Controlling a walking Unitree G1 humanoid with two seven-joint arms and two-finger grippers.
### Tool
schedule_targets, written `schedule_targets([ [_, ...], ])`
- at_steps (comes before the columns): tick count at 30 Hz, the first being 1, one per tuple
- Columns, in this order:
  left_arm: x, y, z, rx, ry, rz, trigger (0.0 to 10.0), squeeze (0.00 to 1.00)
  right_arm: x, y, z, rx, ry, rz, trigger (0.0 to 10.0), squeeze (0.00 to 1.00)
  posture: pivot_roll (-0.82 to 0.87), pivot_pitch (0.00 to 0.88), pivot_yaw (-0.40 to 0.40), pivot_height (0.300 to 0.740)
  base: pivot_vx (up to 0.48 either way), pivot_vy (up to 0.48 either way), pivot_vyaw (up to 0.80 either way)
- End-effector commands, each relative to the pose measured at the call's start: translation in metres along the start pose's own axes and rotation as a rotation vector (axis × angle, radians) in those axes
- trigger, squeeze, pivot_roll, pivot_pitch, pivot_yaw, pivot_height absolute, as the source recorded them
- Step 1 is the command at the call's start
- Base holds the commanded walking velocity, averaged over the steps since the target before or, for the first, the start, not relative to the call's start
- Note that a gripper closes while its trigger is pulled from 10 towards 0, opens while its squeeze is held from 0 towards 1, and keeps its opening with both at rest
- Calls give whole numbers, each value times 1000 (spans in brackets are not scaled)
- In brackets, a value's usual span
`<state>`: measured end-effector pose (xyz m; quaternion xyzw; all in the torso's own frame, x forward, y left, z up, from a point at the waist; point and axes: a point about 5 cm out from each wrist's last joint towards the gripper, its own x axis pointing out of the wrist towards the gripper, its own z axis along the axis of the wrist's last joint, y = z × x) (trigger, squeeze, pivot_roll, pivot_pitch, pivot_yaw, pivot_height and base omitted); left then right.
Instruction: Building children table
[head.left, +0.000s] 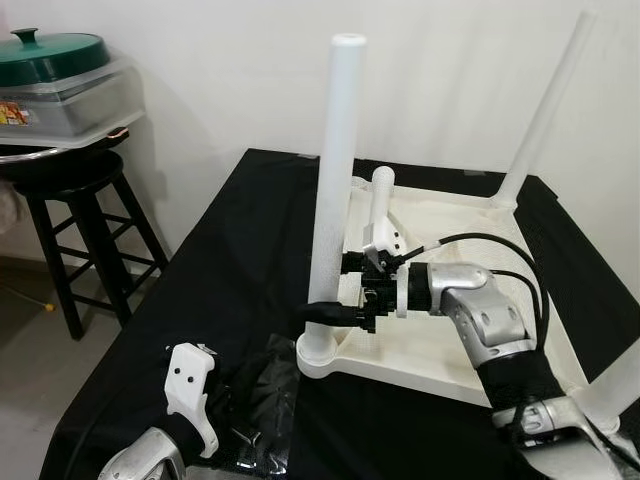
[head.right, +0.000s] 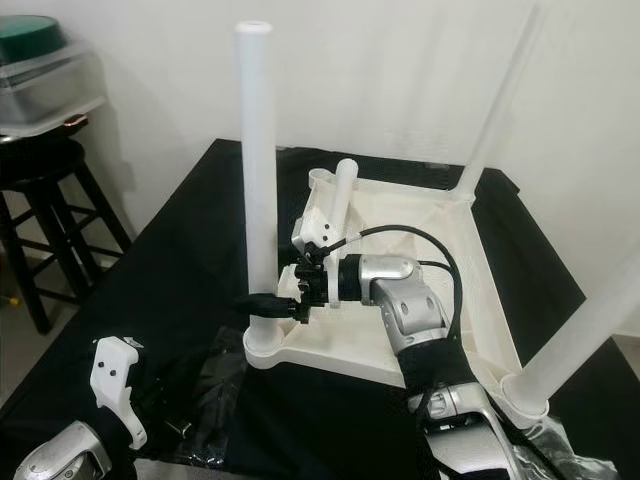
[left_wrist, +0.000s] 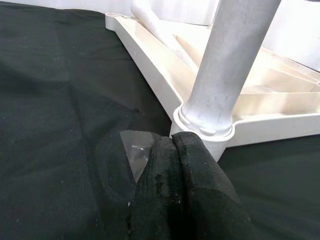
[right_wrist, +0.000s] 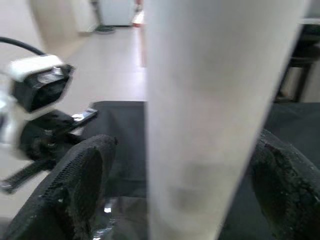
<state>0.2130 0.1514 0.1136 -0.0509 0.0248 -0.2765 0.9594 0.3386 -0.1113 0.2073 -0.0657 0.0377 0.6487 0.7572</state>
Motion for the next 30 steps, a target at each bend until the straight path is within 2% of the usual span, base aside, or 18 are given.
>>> schedule_targets([
  [1,-1,-2,-4,-5,18,-2,10000,0,-1,-4,5,0,-20,42,3333,0,108,0,-72,740,0,0,0],
  [2,-1,-2,-4,-5,19,-2,10000,0,-1,-6,6,8,-30,57,0,0,108,0,-73,740,0,0,0],
  [14,-2,-2,-5,-6,21,-2,10000,0,-2,-7,-8,28,-29,73,0,0,103,0,-69,740,0,0,0],
  [16,-3,-2,-6,-8,20,-2,10000,0,-6,-6,-28,46,21,-113,0,0,97,0,-77,740,0,0,0],
  [18,-3,-2,-6,-8,20,-2,10000,0,-6,-6,-28,46,21,-113,0,0,97,0,-77,740,0,0,0],
  [19,-4,-2,-6,-8,20,-1,10000,0,-3,-4,-47,96,82,-304,0,0,94,0,-93,740,0,0,0],
  [20,-4,-2,-6,-8,20,-1,10000,0,-3,-4,-47,96,82,-304,0,0,94,0,-93,740,0,0,0],
  [21,-5,-2,-5,-9,19,-1,10000,0,16,27,-77,226,109,-516,0,0,96,0,-81,740,0,0,0],
  [22,-5,-2,-5,-9,19,-1,10000,0,16,27,-77,226,109,-516,0,0,96,0,-81,740,0,0,0],
  [23,-5,-1,-4,-9,19,-1,10000,0,25,54,-94,335,116,-694,0,0,96,2,-76,740,0,0,0],
  [24,-5,-1,-4,-9,19,-1,10000,0,25,54,-94,335,116,-694,0,0,96,2,-76,740,0,0,0],
  [25,-4,0,-5,-6,24,-4,10000,0,21,60,-95,353,125,-845,0,0,56,0,-47,740,0,0,0],
  [27,-3,1,-5,-5,27,-8,10000,0,19,59,-92,342,128,-892,0,0,48,0,-40,740,0,0,0],
  [28,-1,2,-5,-3,29,-13,10000,0,17,52,-90,315,130,-899,0,0,55,0,-52,740,0,0,0],
  [30,-1,2,-5,-3,29,-13,10000,0,17,52,-90,315,130,-899,0,0,55,0,-52,740,0,0,0],
])
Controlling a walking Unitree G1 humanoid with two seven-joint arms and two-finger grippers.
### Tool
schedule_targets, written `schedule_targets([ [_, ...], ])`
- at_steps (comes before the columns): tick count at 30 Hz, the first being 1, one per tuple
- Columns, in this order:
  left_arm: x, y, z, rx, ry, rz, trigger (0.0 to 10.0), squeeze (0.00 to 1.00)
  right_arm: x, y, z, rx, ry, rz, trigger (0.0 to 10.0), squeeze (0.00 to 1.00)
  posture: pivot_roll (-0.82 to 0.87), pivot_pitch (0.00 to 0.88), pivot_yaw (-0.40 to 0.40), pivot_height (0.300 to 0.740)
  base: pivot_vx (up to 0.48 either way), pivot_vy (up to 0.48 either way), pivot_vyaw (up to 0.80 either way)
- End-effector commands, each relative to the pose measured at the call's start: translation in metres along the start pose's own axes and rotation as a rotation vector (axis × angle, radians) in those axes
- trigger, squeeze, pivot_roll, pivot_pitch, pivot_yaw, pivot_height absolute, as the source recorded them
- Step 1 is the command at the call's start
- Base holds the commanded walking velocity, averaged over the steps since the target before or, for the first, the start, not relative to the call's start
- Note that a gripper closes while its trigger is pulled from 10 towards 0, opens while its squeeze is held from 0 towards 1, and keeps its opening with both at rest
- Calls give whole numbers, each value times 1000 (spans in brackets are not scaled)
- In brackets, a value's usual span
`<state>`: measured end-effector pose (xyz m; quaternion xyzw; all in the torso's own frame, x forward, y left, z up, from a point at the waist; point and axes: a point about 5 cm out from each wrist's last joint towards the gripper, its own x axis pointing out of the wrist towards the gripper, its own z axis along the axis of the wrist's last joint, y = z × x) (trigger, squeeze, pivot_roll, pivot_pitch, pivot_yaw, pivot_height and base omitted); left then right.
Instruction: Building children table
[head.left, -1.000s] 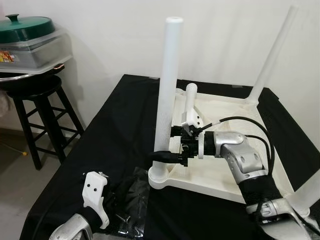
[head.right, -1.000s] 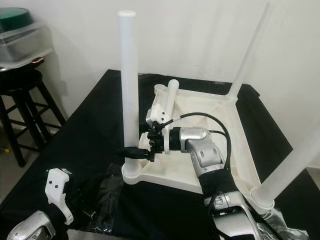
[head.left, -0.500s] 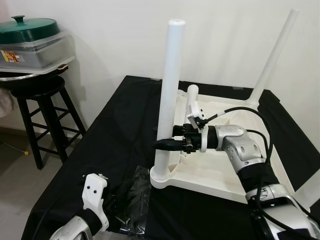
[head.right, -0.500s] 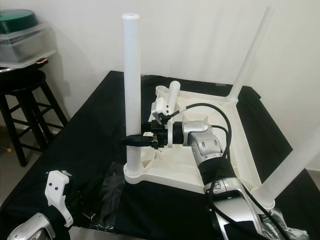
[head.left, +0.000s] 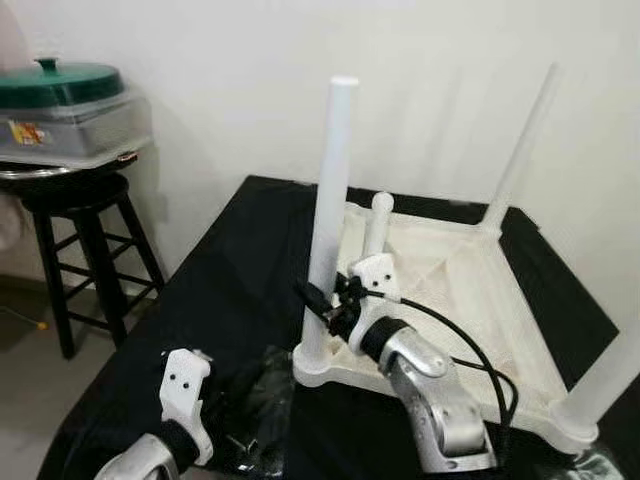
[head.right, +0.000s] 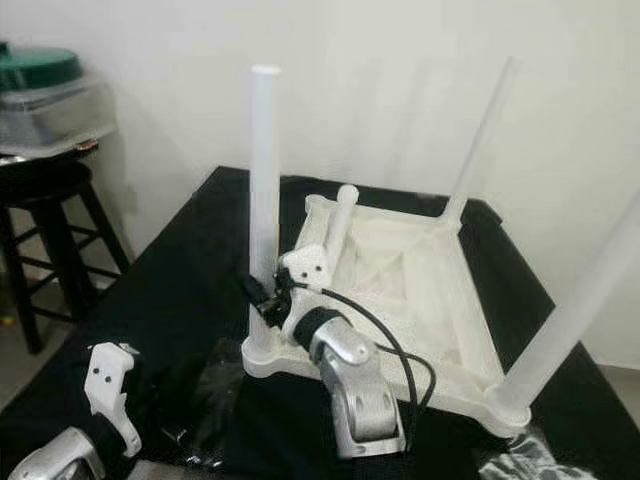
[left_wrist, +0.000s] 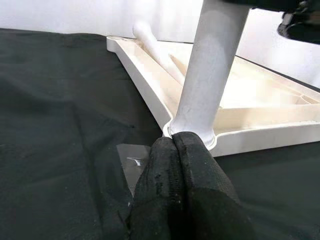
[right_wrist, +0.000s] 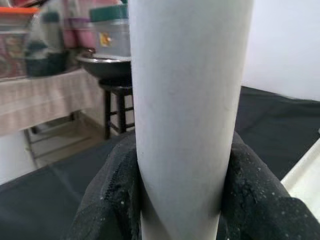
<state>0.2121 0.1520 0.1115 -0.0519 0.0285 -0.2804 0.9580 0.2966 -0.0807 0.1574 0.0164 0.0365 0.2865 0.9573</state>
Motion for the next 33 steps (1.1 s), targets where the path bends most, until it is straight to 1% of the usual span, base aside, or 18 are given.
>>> schedule_targets([
  [1,2,2,-3,5,21,-7,10000,0,-9,-17,-45,23,237,-88,0,0,62,0,-63,740,0,0,0],
  [3,2,2,-3,8,15,4,10000,0,-7,-14,-48,13,245,-68,0,0,66,0,-66,740,0,0,0],
  [4,2,3,-3,8,10,15,10000,0,-4,-13,-49,14,248,-75,6196,0,75,0,-74,740,0,0,0],
  [5,2,3,-2,6,7,23,10000,0,-3,-12,-50,16,250,-77,6196,0,75,0,-74,740,0,0,0],
  [6,2,4,-2,4,6,26,10000,0,-3,-10,-48,19,252,-103,10000,0,75,0,-74,740,0,0,0],
  [7,2,4,-2,4,6,26,10000,0,-3,-10,-48,19,252,-103,10000,0,75,0,-74,740,0,0,0],
  [8,4,3,0,19,14,21,10000,0,-4,-5,-40,61,196,-88,10000,1000,53,0,-60,740,0,0,0],
  [9,4,3,0,19,14,21,10000,0,-4,-5,-40,61,196,-88,10000,1000,53,0,-60,740,0,0,0],
  [11,9,6,6,39,7,25,10000,0,-9,-3,-31,77,122,-54,10000,1000,42,0,-57,740,0,0,0],
  [13,9,6,6,39,7,25,10000,0,-9,-3,-31,77,122,-54,10000,1000,42,0,-57,740,0,0,0],
  [14,13,10,16,72,-23,52,10000,0,-20,-8,-30,67,92,-18,10000,1000,26,0,-49,740,0,0,0],
  [15,13,10,16,72,-23,52,10000,0,-20,-8,-30,67,92,-18,10000,1000,26,0,-49,740,0,0,0],
  [16,14,14,24,92,-55,81,10000,0,-32,-10,-31,70,84,43,10000,1000,15,0,-44,740,0,0,0],
  [18,13,16,27,96,-69,94,10000,0,-36,-10,-32,73,83,65,10000,1000,13,0,-43,740,0,0,0],
  [21,11,22,35,42,-122,137,10000,0,-47,-10,-31,86,71,134,10000,1000,7,0,-41,740,0,0,0],
  [26,9,27,39,20,-152,184,10000,0,-52,-9,-32,81,70,162,10000,1000,1,0,-40,740,0,0,0],
  [28,6,34,27,-70,-105,286,10000,0,-61,-2,-32,60,60,256,10000,1000,-23,0,-27,740,0,0,0],
  [33,5,29,16,-86,-59,292,10000,0,-70,2,-31,87,40,321,10000,1000,-25,0,-22,740,0,0,0],
])
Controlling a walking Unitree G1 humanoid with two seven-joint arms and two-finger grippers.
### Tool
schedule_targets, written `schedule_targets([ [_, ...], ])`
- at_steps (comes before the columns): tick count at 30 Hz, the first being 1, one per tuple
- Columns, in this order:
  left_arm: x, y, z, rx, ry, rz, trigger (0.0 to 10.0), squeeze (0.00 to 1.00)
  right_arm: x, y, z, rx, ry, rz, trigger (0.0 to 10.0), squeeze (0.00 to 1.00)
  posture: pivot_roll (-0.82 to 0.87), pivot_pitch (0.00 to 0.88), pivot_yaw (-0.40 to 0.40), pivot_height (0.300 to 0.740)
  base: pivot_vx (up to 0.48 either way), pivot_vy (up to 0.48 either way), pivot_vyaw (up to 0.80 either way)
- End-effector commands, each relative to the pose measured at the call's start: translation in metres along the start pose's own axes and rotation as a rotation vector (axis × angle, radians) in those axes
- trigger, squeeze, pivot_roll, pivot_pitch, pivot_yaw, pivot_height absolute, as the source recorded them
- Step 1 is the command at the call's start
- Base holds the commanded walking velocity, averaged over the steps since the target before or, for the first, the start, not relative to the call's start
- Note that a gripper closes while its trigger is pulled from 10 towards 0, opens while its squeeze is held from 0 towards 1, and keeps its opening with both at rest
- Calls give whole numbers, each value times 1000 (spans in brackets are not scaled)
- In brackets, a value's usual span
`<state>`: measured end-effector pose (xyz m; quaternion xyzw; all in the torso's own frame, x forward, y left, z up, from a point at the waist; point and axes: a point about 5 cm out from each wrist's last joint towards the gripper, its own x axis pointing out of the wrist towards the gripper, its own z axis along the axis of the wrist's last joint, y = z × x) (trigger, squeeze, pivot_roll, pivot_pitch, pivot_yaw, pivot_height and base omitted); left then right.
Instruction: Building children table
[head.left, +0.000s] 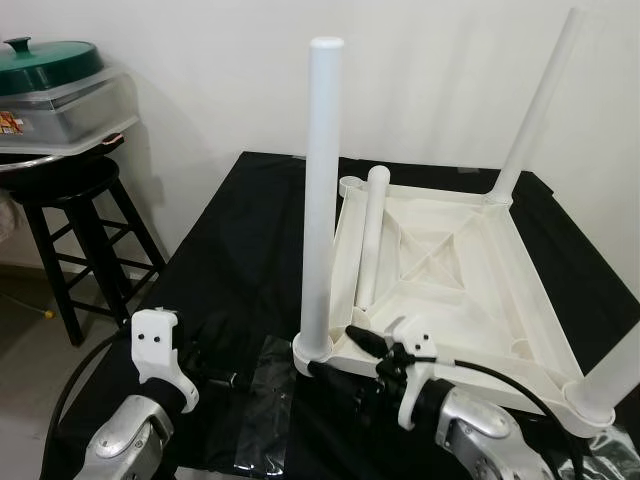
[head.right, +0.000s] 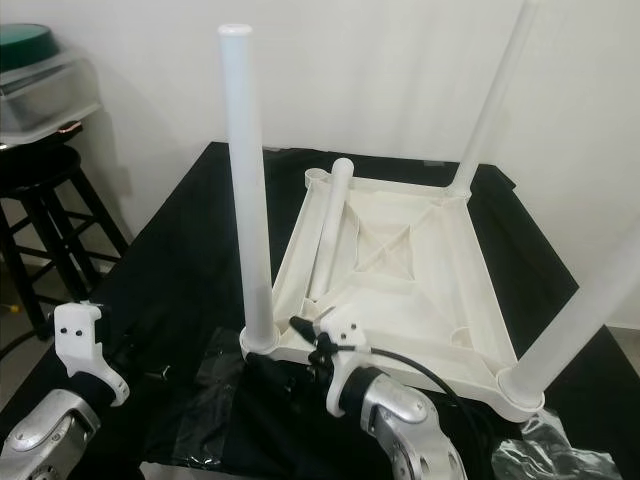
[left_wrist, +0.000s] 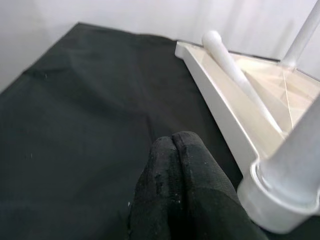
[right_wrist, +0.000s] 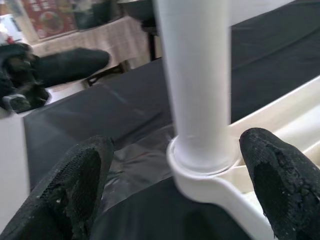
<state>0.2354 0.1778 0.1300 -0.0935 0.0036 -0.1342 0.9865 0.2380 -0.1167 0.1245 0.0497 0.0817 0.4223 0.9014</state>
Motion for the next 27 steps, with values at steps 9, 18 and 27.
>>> schedule_targets([
  [9,-1,-10,-15,21,71,-49,10000,0,-6,1,1,58,-38,52,10000,0,-41,0,-15,740,0,0,0],
  [18,-10,-11,-13,-49,72,-58,10000,0,-10,1,-3,108,-39,62,10000,0,-20,0,-20,740,0,0,0],
  [27,-7,-12,-6,-66,48,-70,10000,0,-8,-1,-1,131,-70,53,10000,0,-22,0,-12,740,0,0,0],
])
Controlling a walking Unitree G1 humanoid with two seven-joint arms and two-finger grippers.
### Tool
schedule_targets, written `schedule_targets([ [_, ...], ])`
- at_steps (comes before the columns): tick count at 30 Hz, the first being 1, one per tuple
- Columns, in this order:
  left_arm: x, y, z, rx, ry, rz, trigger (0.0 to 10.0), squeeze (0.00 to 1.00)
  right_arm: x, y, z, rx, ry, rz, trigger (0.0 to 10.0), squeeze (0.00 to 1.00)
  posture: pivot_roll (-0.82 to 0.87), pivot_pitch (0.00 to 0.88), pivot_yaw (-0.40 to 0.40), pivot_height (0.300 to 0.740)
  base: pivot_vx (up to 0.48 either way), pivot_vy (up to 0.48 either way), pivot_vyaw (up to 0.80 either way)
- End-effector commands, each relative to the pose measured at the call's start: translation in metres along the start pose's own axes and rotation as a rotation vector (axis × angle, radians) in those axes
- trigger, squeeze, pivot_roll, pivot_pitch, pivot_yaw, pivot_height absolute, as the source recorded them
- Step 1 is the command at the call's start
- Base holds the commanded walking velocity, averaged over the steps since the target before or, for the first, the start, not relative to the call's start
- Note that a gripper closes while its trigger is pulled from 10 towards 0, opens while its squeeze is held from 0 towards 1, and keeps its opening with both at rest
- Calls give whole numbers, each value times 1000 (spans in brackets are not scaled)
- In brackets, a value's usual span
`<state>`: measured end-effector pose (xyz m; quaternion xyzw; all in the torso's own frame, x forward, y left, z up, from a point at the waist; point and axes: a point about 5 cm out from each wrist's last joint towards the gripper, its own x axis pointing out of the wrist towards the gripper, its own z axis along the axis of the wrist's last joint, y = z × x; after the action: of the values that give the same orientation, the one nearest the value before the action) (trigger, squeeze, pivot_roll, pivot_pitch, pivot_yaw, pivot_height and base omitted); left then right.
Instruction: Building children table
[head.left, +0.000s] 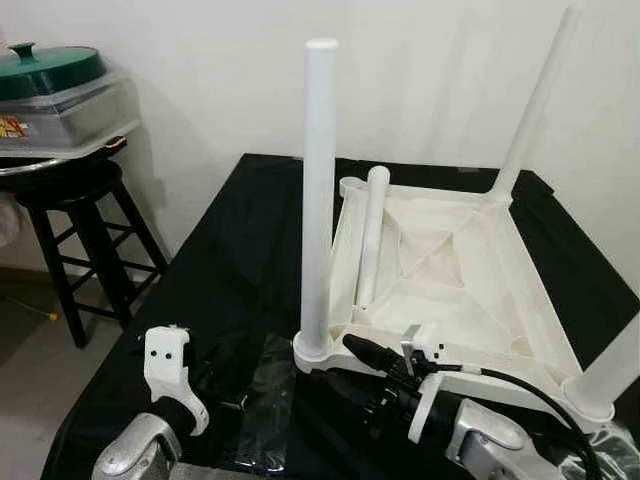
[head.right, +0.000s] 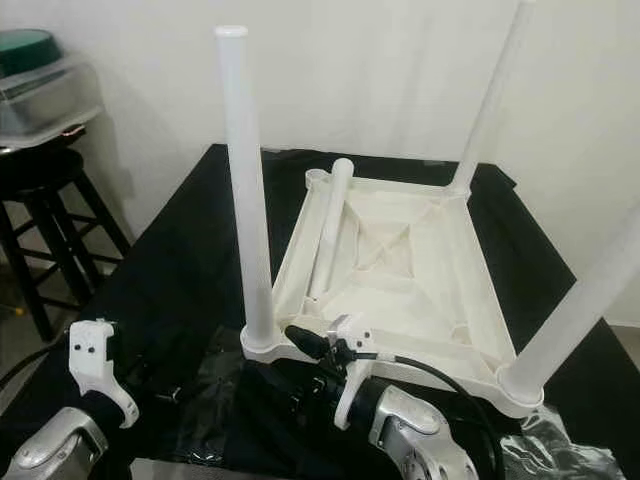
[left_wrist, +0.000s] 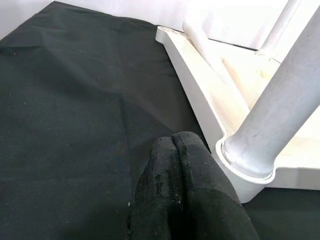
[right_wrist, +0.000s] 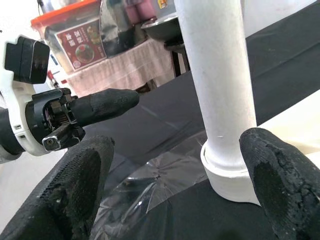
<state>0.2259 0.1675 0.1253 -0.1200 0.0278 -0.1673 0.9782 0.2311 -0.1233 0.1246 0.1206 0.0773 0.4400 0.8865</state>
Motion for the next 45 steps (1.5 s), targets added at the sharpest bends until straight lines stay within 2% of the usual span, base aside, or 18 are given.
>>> schedule_targets([
  [1,0,-1,1,-1,-2,-6,10000,0,2,-2,0,7,-4,-1,10000,0,-21,0,-15,740,0,0,0],
  [12,-3,-1,5,-14,-19,-7,10000,0,4,-2,3,26,-22,3,10000,0,-22,0,-15,740,0,0,0],
  [17,4,-6,7,13,-14,-52,10000,0,5,-2,2,30,-19,5,10000,0,-31,0,-5,740,0,0,0],
  [23,2,0,2,34,12,-35,10000,0,5,-3,0,34,-26,-7,10000,0,-35,0,-4,740,0,0,0],
  [28,-1,1,-1,36,18,-32,10000,0,9,-4,1,55,-28,14,10000,0,-18,0,-13,740,0,-340,0],
  [31,2,1,-1,28,16,-37,10000,0,9,-5,2,55,-24,16,10000,0,-25,0,-10,740,0,-435,0],
  [35,12,-1,-2,26,16,-60,10000,0,6,-7,3,50,-28,4,10000,0,-49,0,1,740,0,-435,0],
  [42,15,1,-8,66,40,-65,10000,0,9,-7,5,44,-32,29,10000,0,-43,0,-2,740,0,-445,0],
  [45,16,4,-7,58,32,-52,10000,0,13,-6,6,36,-18,69,10000,0,-24,0,-20,740,0,-458,0],
])
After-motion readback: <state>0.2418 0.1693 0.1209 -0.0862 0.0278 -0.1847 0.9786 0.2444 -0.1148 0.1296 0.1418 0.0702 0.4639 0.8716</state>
